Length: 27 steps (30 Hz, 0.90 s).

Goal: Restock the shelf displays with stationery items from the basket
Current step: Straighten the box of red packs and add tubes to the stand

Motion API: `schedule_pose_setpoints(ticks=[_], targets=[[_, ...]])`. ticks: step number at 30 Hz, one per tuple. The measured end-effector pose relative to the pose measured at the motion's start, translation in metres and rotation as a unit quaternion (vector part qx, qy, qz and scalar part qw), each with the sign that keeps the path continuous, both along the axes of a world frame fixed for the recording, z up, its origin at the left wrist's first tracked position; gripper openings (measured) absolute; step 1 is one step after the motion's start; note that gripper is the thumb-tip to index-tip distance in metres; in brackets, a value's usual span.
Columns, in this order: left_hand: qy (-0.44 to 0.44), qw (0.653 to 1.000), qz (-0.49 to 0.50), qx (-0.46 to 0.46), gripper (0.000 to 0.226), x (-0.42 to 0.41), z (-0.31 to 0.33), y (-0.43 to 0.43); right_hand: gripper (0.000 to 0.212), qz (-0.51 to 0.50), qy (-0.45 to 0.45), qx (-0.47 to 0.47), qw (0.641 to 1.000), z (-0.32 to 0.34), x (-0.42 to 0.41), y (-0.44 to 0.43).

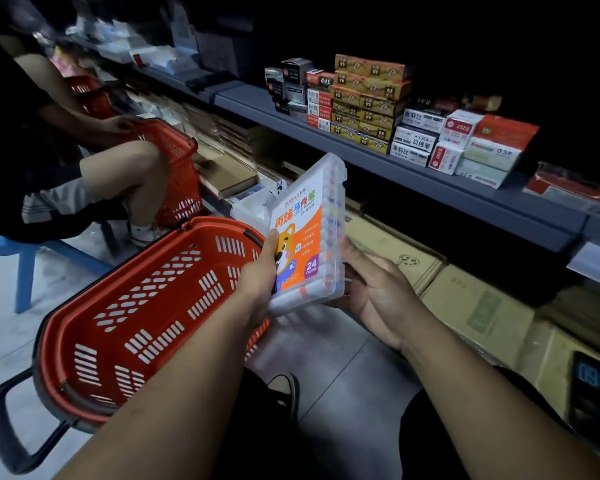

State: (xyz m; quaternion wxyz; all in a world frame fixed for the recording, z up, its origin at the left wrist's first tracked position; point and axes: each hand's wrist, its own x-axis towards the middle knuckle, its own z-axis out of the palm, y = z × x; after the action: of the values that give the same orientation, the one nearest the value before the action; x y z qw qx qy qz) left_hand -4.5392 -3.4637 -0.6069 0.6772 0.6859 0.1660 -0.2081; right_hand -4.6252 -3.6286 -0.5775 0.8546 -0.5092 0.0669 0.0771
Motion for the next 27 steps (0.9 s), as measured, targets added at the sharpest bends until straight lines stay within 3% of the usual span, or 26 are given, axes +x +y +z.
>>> schedule_pose_setpoints(ticks=[9, 15, 21, 27], targets=[[-0.012, 0.999, -0.01, 0.04, 0.071, 0.01, -0.002, 0.009, 0.052, -0.017, 0.01, 0.003, 1.0, -0.006, 0.02, -0.002], [-0.036, 0.99, -0.079, 0.107, 0.074, 0.003, -0.001, 0.009, 0.061, -0.105, 0.043, 0.005, 0.994, -0.005, 0.044, -0.019], [-0.038, 0.989, -0.087, 0.112, 0.072, 0.002, 0.0, 0.01, 0.073, -0.088, 0.074, 0.008, 0.993, -0.009, 0.048, -0.022], [-0.101, 0.98, -0.088, 0.147, 0.073, -0.005, 0.003, 0.011, 0.061, -0.077, 0.093, 0.061, 0.991, -0.01, 0.042, -0.028]])
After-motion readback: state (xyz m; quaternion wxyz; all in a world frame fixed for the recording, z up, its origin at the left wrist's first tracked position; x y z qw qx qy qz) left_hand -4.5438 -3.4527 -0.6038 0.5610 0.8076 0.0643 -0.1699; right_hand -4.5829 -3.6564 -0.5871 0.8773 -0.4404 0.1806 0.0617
